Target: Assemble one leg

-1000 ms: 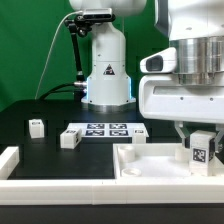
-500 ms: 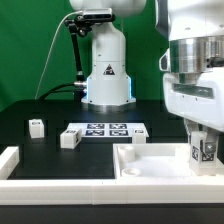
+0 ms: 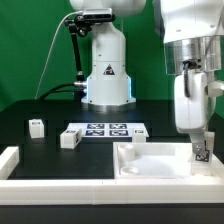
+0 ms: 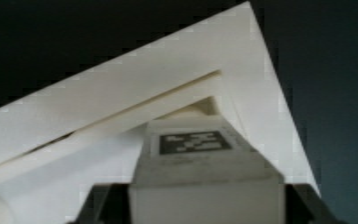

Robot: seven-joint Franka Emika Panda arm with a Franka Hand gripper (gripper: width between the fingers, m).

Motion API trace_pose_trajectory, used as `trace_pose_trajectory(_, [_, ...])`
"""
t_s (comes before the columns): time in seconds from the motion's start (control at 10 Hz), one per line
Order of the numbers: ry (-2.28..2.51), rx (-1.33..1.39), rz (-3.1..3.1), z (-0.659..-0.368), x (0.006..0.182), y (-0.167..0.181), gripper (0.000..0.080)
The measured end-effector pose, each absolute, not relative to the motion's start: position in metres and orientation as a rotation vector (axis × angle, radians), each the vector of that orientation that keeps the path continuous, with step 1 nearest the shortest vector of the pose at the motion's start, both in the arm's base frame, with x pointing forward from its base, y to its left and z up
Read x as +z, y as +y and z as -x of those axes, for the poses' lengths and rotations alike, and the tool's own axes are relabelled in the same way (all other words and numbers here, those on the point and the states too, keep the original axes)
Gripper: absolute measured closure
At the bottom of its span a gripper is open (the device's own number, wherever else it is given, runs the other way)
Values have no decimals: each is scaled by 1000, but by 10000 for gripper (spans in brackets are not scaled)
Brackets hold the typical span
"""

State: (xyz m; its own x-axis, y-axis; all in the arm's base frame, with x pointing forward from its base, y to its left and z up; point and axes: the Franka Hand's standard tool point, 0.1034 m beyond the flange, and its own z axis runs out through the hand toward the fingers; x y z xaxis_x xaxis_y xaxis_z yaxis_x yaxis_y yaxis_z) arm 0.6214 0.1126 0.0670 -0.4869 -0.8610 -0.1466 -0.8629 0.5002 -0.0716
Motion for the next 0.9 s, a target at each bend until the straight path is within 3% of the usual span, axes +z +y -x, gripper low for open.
trace_pose_trajectory(0.6, [2587, -19, 1487, -620, 67, 108, 503])
trace_pose_trajectory(0.7, [2570, -22, 1517, -620, 66, 108, 319])
trace_pose_trajectory(0.8, [2569, -22, 1519, -620, 66, 108, 208])
trace_pose_trajectory(0.9, [2567, -22, 1522, -620, 66, 108, 208])
